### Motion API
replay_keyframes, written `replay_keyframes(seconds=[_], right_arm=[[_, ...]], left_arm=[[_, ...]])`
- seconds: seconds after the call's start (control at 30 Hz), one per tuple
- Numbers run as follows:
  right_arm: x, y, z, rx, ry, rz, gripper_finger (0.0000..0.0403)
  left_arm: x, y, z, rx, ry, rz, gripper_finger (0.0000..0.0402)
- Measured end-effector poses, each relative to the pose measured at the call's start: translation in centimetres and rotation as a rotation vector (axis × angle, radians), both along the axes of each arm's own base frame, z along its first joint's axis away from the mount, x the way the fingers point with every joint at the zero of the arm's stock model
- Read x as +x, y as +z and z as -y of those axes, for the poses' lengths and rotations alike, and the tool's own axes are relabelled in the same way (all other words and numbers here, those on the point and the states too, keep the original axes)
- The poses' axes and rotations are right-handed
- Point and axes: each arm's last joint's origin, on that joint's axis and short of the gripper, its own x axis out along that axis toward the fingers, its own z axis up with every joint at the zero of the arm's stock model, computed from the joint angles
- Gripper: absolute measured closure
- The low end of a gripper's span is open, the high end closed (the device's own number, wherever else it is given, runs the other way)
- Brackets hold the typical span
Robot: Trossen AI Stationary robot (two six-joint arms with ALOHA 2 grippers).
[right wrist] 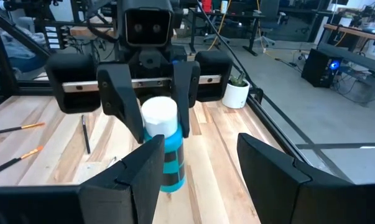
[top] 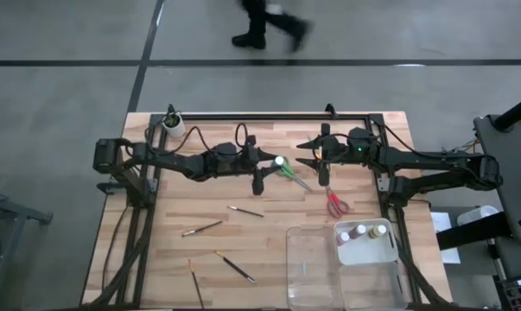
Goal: Pick & Place Paint Supplies
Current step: Put the blue paint bottle into the white bin
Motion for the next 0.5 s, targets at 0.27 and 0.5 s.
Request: replay_keyframes(seconds=[0.27,0.5], right_arm=[[0.00,0.00,0.00,0.000,0.000,0.000,0.0202],[0.00,0.00,0.00,0.000,0.000,0.000,0.0202]], left_arm=[[0.11,0.34,0.36,-0.006,-0.009,0.042,0.0250],[0.83,-0.07,0.31,0.003,-0.011,0.150,0.0250]])
